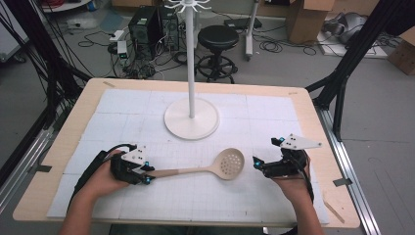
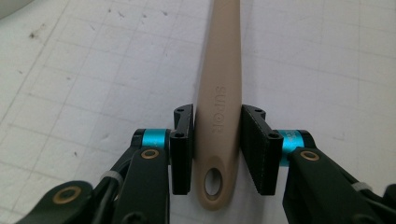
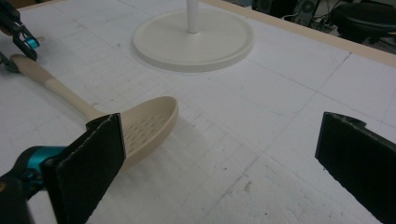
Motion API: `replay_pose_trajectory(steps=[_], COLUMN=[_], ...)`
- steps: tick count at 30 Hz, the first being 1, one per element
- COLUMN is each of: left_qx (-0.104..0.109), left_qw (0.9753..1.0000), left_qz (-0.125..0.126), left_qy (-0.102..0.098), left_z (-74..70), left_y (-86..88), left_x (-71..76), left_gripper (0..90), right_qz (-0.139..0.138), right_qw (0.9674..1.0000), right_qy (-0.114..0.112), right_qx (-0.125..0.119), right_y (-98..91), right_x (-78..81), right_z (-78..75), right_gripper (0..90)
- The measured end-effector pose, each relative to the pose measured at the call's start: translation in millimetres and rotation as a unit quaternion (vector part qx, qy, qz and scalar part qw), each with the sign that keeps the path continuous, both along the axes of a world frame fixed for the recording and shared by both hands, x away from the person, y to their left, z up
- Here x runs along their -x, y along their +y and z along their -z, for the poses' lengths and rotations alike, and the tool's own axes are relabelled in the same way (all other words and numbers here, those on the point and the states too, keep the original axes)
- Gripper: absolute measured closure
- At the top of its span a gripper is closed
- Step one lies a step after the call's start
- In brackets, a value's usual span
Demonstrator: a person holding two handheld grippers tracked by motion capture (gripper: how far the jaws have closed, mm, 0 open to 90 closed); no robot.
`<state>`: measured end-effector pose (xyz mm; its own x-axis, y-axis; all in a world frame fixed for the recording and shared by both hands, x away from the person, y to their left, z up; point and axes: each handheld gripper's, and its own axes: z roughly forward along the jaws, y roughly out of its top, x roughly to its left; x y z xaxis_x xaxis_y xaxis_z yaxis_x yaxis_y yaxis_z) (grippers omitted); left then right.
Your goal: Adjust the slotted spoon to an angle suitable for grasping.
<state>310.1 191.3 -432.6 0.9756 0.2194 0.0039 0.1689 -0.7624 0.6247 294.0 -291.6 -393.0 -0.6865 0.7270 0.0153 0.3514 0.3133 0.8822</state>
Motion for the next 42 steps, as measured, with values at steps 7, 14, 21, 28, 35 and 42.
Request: replay_pose_trajectory(steps=[7,14,21,28,35,42], left_qx=[-0.003,-0.011,-0.010,-0.025,-0.041,-0.048], left_qw=[0.9999,0.9991,0.9982,0.9971,0.9960,0.9965], left_qz=[0.013,0.038,0.057,0.068,0.076,0.060], left_qy=[-0.007,-0.013,-0.016,-0.021,-0.024,-0.035], left_z=[-0.5,-2.0,-1.7,-4.0,-6.3,-6.8], left_y=[-20.8,-54.3,-80.9,-106.9,-129.5,-133.9], left_x=[-6.2,-13.0,-20.7,-29.9,-42.0,-47.0], left_gripper=[66.2,66.6,66.7,66.7,66.6,58.1], right_qz=[0.000,-0.003,-0.006,-0.007,-0.006,-0.006], right_qw=[1.0000,0.9999,0.9997,0.9997,0.9996,0.9996], right_qy=[-0.004,-0.011,-0.019,-0.022,-0.023,-0.023], right_qx=[-0.003,-0.006,-0.010,-0.011,-0.013,-0.016], right_y=[-0.9,-0.9,-1.2,-1.2,-1.6,-3.8], right_x=[0.5,2.5,3.7,3.6,4.2,4.3], right_z=[-1.7,-7.4,-12.0,-13.0,-13.8,-14.0], right_gripper=[0.6,0.6,0.6,0.6,0.6,0.6])
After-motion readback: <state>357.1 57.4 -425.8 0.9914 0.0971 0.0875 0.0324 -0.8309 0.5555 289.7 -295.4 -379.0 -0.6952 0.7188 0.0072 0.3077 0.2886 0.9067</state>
